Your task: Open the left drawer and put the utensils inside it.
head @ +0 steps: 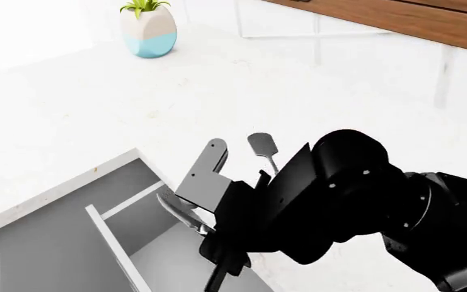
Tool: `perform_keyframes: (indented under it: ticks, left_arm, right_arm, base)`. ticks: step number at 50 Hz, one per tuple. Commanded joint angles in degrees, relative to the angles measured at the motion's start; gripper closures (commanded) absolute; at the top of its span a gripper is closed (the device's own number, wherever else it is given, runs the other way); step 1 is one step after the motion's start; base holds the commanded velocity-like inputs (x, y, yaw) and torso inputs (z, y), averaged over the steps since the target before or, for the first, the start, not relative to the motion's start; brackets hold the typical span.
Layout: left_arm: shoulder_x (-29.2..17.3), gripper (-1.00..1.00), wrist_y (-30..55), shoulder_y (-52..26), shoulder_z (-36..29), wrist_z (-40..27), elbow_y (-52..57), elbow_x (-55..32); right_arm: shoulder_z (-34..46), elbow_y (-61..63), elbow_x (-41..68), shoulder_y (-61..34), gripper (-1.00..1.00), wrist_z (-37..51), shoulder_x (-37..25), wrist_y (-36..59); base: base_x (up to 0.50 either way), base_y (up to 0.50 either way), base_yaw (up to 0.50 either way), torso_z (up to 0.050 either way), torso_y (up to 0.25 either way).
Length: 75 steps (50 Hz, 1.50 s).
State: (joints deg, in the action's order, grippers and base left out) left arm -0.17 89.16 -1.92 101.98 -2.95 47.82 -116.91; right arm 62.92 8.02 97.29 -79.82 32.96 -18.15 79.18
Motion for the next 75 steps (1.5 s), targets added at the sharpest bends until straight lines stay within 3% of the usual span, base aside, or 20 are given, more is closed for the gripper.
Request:
perform_keyframes:
  ticks: [1, 16, 17, 33, 41, 48, 54, 56, 60, 61, 68, 75]
  left_arm:
    - [0.1, -1.00, 0.2, -0.2, -0.2, 0.0, 0.0, 0.1]
    - [0.1, -1.00, 0.6, -0.2, 0.2, 1.0, -0.2, 1.2]
    - [0.1, -1.00, 0.6, -0.2, 0.1, 1.1, -0.3, 1.3]
    - [0.1, -1.00, 0.5, -0.2, 0.0, 1.0, -0.2, 1.3]
    - [0.1, -1.00, 0.3, 0.1, 0.0, 0.1, -0.1, 0.0]
    - [0.1, -1.00, 0.5, 0.1, 0.2, 0.4, -0.1, 0.3]
    - [0.1, -1.00, 0.6, -0.2, -0.1, 0.3, 0.0, 0.6]
    - [0.1, -1.00, 0.6, -0.4, -0.4, 0.4, 0.0, 1.1]
    - [0.1, -1.00, 0.6, -0.7, -0.8, 0.7, 0.2, 2.0]
    - [0.1, -1.00, 0.6, -0.7, -0.8, 0.7, 0.2, 2.0]
    - [0.1, -1.00, 0.6, -0.7, -0.9, 0.9, 0.3, 2.4]
    - [0.1, -1.00, 0.5, -0.6, -0.9, 0.7, 0.3, 2.0]
  right_arm:
    - [2.0, 0.0, -1.0, 1.9, 1.00, -0.6, 2.0, -1.0]
    - [4.9, -1.6, -2.8, 4.4, 1.00, -2.1, 2.9, -1.8]
    - [5.5, -1.4, -4.1, 3.9, -1.00, -3.4, 2.9, -1.4]
    - [2.8, -1.6, -3.5, 1.4, -1.00, -3.8, 1.3, -3.8]
    - [-2.2, -1.8, -0.3, -4.1, -1.00, -2.6, -1.7, -5.3]
    - [-8.0, -8.2, 0.0, -12.8, -1.00, -6.0, -5.7, -6.4]
    - [-6.3, -16.9, -7.4, -14.5, -1.00, -10.1, -6.2, -8.0]
    - [-5.7, -18.3, -8.3, -13.9, -1.00, -8.8, -5.9, -8.3]
    - [-4.9, -30.2, -5.6, -11.5, -1.00, 7.3, -2.0, -7.4]
    - [-4.9, -30.1, -5.5, -11.4, -1.00, 7.5, -2.0, -7.4]
    - [-8.4, -37.0, 10.3, -9.2, -1.00, 27.5, -0.7, -7.0]
    - [-8.7, -39.1, 14.7, -8.6, -1.00, 32.3, -0.4, -7.7]
  base:
    - [0.00, 0.00, 0.00, 0.000, 0.000]
    - [0.00, 0.00, 0.00, 0.000, 0.000]
    - [0.00, 0.00, 0.00, 0.000, 0.000]
    - [0.00, 0.00, 0.00, 0.000, 0.000]
    - [0.00, 0.00, 0.00, 0.000, 0.000]
    - [0.00, 0.00, 0.00, 0.000, 0.000]
    - [0.00, 0.00, 0.00, 0.000, 0.000]
    - [0.00, 0.00, 0.00, 0.000, 0.000]
    - [0.00, 0.00, 0.00, 0.000, 0.000]
    - [0.00, 0.00, 0.00, 0.000, 0.000]
    - [0.00, 0.00, 0.00, 0.000, 0.000]
    - [0.00, 0.00, 0.00, 0.000, 0.000]
